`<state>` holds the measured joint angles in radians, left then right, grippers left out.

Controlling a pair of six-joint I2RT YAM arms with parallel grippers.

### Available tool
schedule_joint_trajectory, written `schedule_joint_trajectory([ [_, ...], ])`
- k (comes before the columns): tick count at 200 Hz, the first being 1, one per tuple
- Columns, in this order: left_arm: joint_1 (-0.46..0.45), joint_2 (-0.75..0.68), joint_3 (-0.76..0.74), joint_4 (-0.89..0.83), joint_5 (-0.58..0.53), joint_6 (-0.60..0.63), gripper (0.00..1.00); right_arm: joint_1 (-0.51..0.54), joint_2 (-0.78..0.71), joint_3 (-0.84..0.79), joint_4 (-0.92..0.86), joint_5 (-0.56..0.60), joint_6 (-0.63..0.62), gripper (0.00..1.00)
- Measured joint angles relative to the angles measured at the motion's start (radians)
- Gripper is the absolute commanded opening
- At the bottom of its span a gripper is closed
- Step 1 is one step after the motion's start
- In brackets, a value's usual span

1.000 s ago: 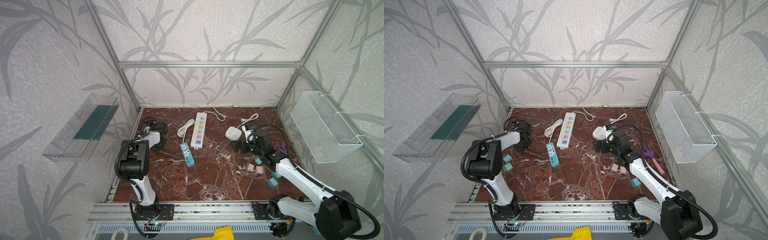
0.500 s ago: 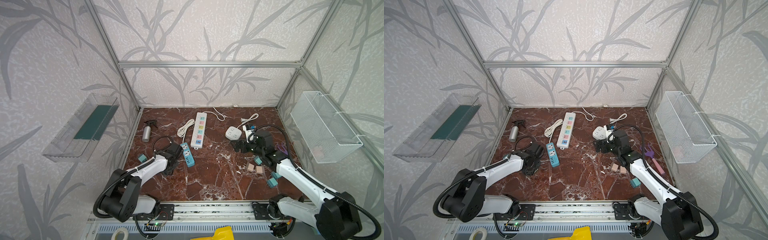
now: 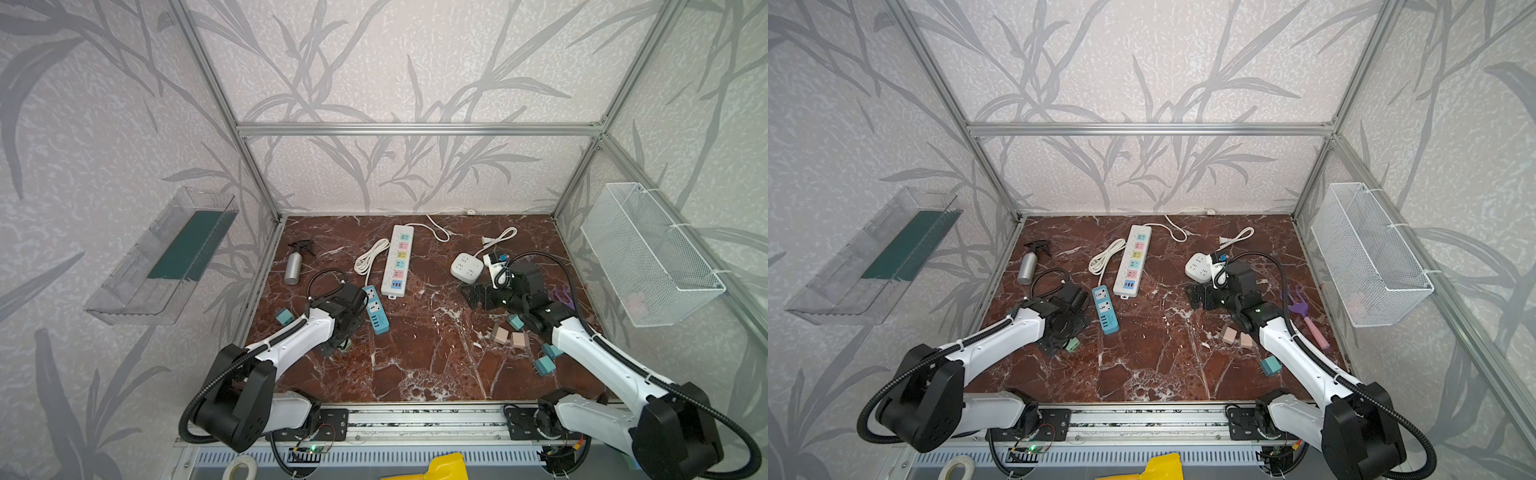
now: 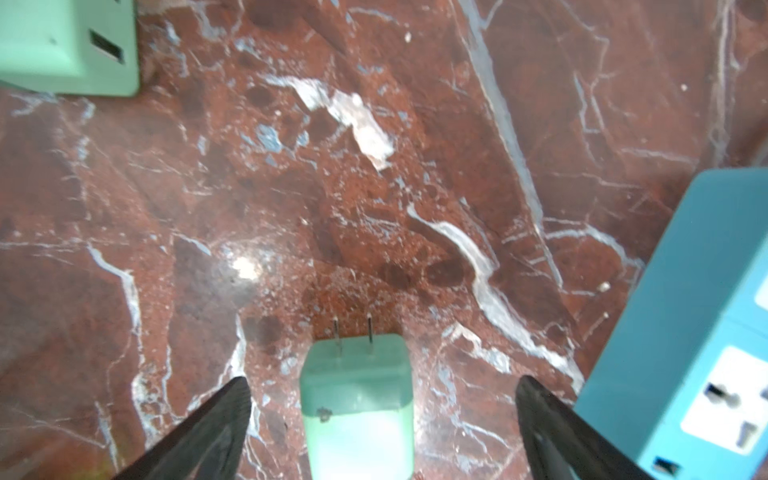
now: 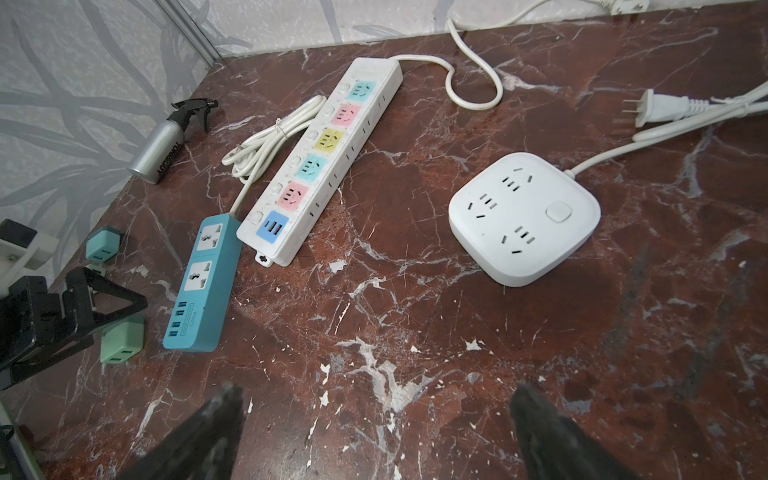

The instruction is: Insert the plug

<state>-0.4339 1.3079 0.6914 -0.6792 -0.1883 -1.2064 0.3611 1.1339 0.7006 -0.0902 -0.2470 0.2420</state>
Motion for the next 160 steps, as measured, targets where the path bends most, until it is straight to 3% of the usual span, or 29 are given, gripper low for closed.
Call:
schedule_joint_trajectory([
  [62,-0.102,-0.092,-0.031,0.01,0.038,0.009,0.99,0.0,-0.033,0.0,-0.012,0.004,0.0,1.0],
  [160,-0.122,-0.073,-0.047,0.013,0.01,-0.016,0.99,0.0,-0.082,0.0,-0.02,0.059,0.0,0.99],
])
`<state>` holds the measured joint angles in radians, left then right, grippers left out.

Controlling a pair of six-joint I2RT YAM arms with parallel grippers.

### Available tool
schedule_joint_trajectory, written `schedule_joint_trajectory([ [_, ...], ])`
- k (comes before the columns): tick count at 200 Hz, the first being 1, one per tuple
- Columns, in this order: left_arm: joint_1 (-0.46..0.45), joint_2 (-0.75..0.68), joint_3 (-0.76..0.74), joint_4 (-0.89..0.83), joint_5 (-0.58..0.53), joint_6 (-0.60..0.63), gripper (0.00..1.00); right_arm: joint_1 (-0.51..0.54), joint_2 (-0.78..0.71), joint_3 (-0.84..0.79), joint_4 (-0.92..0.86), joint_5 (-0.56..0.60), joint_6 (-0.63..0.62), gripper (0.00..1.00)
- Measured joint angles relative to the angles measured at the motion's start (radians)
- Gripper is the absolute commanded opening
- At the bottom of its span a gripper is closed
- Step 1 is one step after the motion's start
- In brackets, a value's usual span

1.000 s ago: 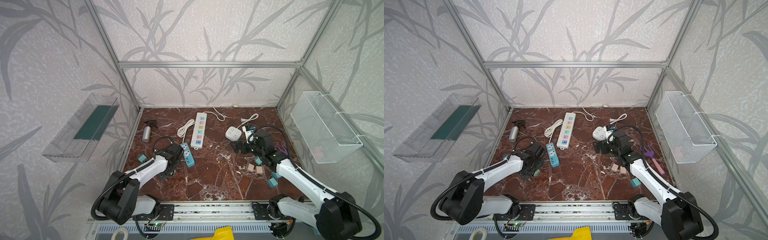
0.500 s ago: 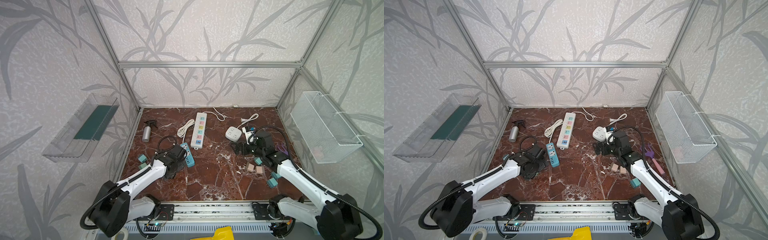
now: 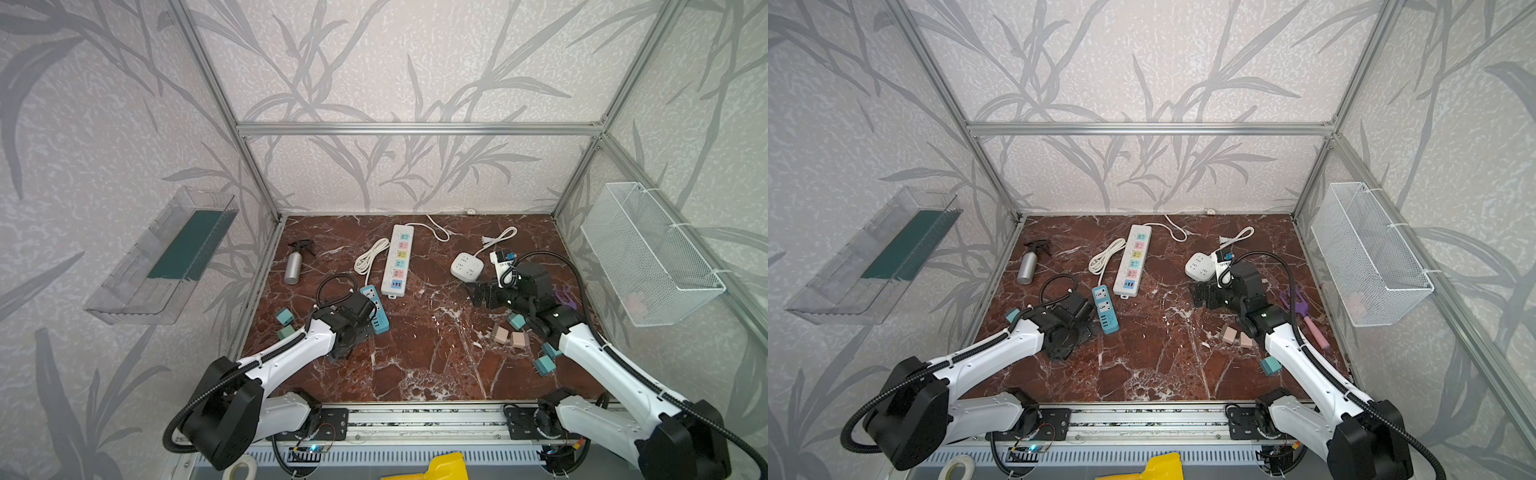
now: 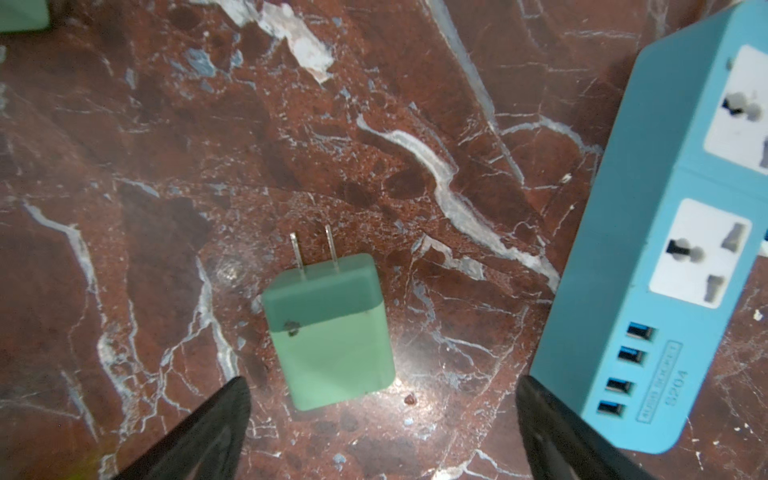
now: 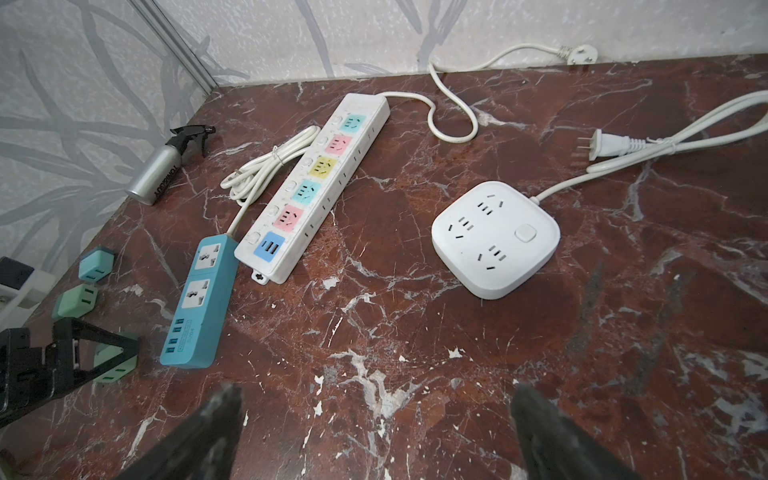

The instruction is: Insert the plug

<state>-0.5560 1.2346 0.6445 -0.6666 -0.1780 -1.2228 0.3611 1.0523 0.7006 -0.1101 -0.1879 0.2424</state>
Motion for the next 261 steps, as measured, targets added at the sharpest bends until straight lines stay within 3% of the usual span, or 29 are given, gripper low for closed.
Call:
schedule_joint_trajectory([
  [87,-0.002,-0.028,-0.116,0.304,0.06,0.046,0.99,0.0,-0.034,0.0,0.0,-0.012,0.004,0.99],
  [140,0.001,0.004,-0.098,0.503,0.025,0.198,0.99,0.0,-0.035,-0.001,0.001,-0.031,0.004,0.99],
  [177,0.058,0.01,0.044,0.477,-0.013,0.32,0.99,0.0,-0.035,-0.001,0.001,-0.032,0.005,0.99],
  [192,0.092,0.01,0.116,0.417,-0.035,0.355,0.9,0.0,-0.035,-0.001,0.002,-0.033,0.01,1.0],
  [214,0.144,0.023,0.192,0.297,-0.08,0.391,0.84,0.0,-0.042,-0.007,0.008,-0.028,0.02,0.92],
  [231,0.182,0.043,0.198,0.215,-0.082,0.428,0.84,0.0,-0.046,-0.013,0.01,-0.019,0.024,0.84],
  [261,0.248,0.098,0.198,0.109,-0.026,0.525,0.93,0.0,-0.043,-0.014,0.029,-0.036,0.039,0.86],
])
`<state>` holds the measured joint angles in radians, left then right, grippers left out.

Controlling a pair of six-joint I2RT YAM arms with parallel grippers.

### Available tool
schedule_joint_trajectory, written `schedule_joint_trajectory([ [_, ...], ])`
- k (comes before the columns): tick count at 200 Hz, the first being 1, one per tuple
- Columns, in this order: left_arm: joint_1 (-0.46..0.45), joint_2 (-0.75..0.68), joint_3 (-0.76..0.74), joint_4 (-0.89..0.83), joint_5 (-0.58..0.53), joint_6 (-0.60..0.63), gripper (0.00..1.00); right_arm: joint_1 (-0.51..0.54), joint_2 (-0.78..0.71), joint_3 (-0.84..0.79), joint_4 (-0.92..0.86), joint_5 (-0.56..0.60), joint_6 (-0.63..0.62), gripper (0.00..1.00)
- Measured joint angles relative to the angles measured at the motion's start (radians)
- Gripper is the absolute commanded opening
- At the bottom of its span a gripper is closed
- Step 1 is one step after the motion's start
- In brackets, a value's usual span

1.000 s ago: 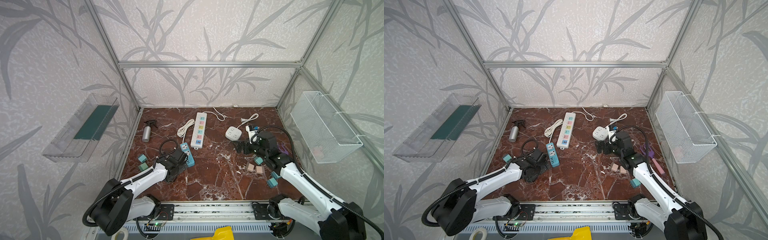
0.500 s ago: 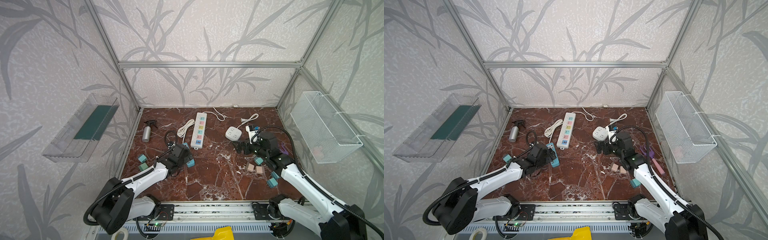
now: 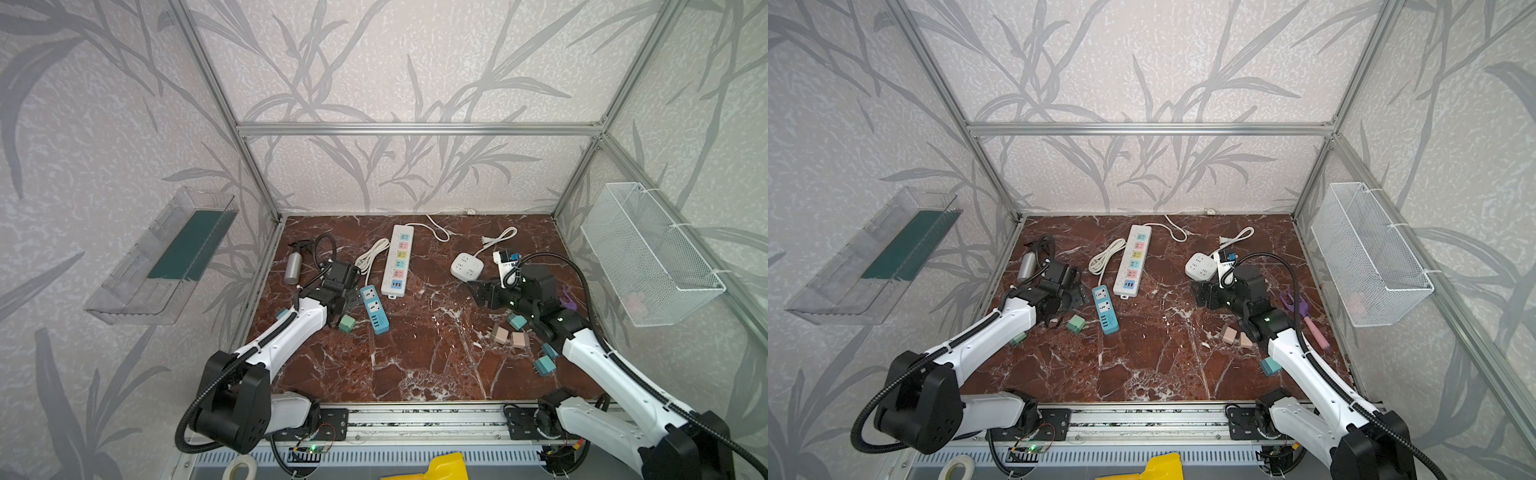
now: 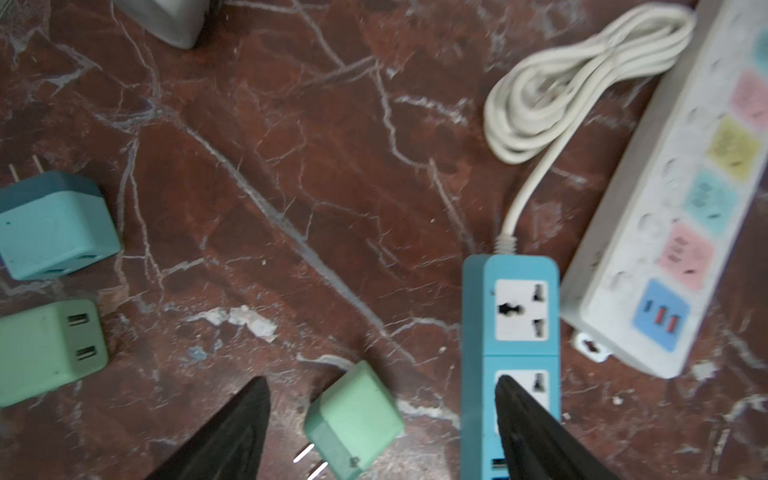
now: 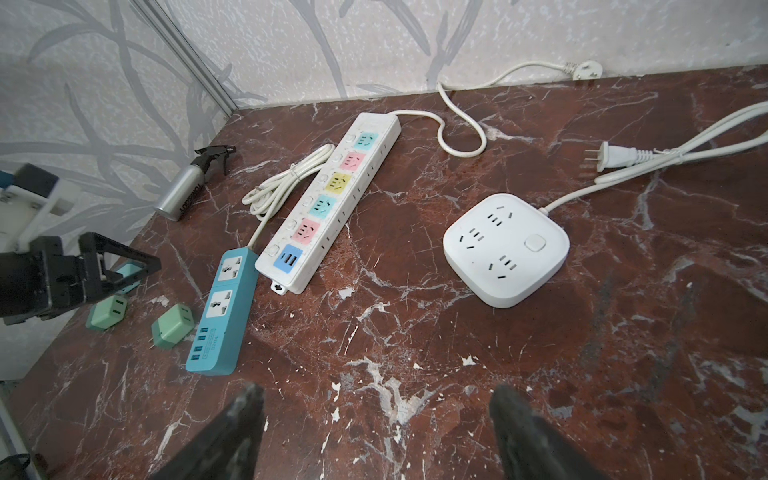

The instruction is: Insert the plug

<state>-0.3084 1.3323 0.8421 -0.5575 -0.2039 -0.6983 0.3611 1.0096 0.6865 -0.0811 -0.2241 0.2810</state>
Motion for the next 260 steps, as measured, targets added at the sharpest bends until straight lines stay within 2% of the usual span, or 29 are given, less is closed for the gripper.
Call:
schedule_joint_trajectory([
  [15,0.012,0.042,0.018,-0.056,0.016,0.035,0.98,0.0,0.008,0.0,0.013,-0.012,0.007,0.91],
  [40,0.013,0.113,0.028,-0.094,0.032,0.064,0.99,0.0,0.017,0.0,0.004,-0.014,0.006,0.93],
  [101,0.002,0.263,0.022,-0.03,0.083,0.096,0.9,0.0,0.01,0.0,-0.001,-0.013,0.006,0.93],
  [122,-0.006,0.269,0.02,-0.01,0.101,0.098,0.78,0.0,0.009,0.0,0.0,-0.013,0.006,0.93],
  [177,-0.059,0.254,0.001,-0.004,0.09,0.089,0.74,0.0,0.009,0.0,0.001,-0.013,0.006,0.96],
  [226,-0.126,0.208,-0.044,-0.012,0.104,0.05,0.74,0.0,0.008,0.0,0.001,-0.013,0.006,0.96],
  [260,-0.137,0.199,-0.047,-0.033,0.075,0.037,0.72,0.0,0.002,0.0,0.001,-0.013,0.006,0.96],
])
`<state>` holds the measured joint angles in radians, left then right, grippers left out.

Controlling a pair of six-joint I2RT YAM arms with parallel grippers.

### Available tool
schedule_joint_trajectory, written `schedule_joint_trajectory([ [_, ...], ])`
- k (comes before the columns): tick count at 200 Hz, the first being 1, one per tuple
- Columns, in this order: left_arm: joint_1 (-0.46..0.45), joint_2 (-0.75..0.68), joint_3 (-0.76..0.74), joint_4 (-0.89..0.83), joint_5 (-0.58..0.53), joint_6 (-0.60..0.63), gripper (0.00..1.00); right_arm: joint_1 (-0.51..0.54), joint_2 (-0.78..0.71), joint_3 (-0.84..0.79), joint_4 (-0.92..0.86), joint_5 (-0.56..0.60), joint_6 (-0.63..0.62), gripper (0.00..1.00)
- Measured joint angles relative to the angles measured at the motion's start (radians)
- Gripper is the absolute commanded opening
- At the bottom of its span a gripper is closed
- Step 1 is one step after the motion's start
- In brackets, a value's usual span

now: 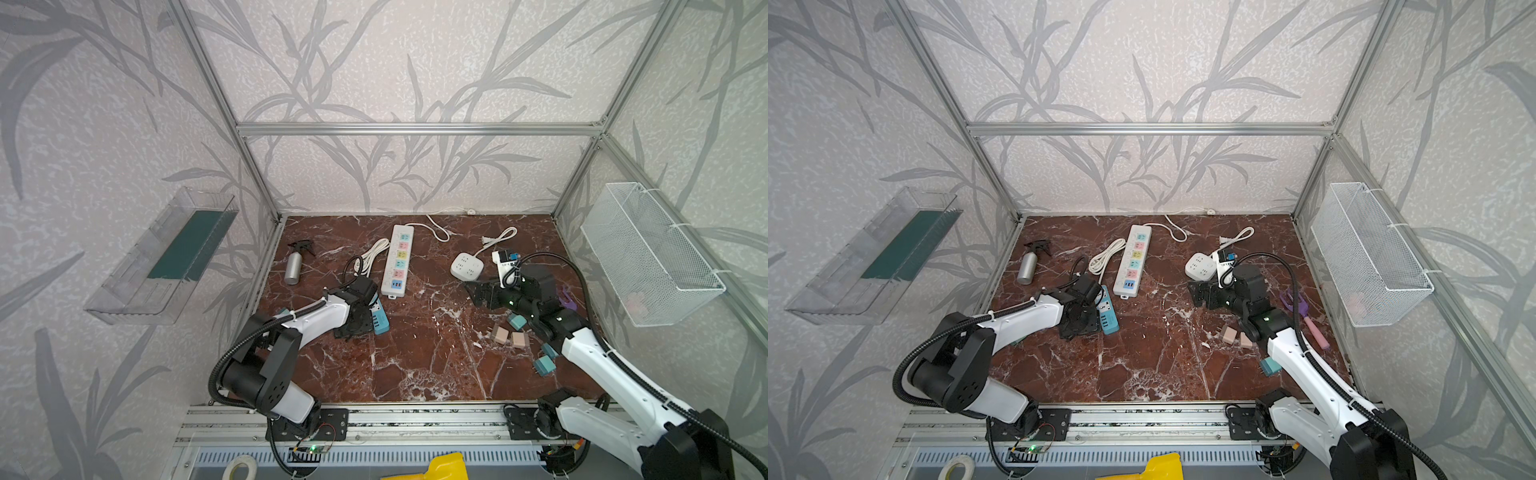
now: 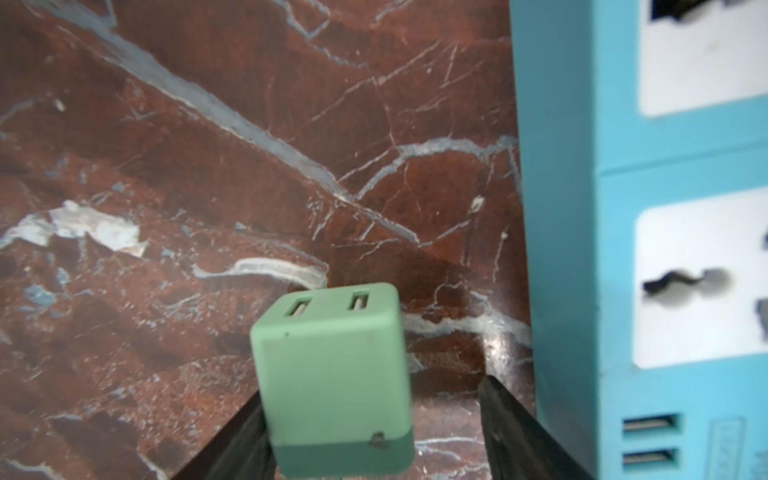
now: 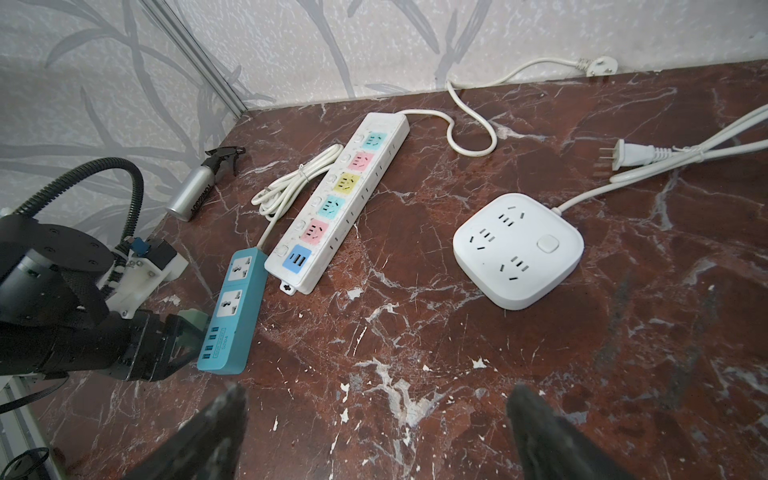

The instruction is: Insert the plug

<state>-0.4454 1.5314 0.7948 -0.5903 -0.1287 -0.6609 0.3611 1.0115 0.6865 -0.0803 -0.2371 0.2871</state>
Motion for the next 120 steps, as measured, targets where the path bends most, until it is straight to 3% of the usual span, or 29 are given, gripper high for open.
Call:
schedule_joint_trajectory([
  [14,0.0,0.006,0.003,-0.009,-0.023,-0.007,0.69,0.0,-0.003,0.0,0.0,0.0,0.0,0.96],
  [49,0.0,0.055,0.042,0.002,-0.042,-0.037,0.47,0.0,-0.006,0.0,0.0,0.0,0.0,0.94],
  [91,-0.001,0.06,0.043,0.026,-0.049,-0.055,0.41,0.0,-0.006,0.0,-0.001,-0.001,0.0,0.91],
  [120,-0.013,0.044,0.031,0.035,-0.054,-0.049,0.24,0.0,-0.006,0.0,-0.001,-0.005,0.001,0.89],
])
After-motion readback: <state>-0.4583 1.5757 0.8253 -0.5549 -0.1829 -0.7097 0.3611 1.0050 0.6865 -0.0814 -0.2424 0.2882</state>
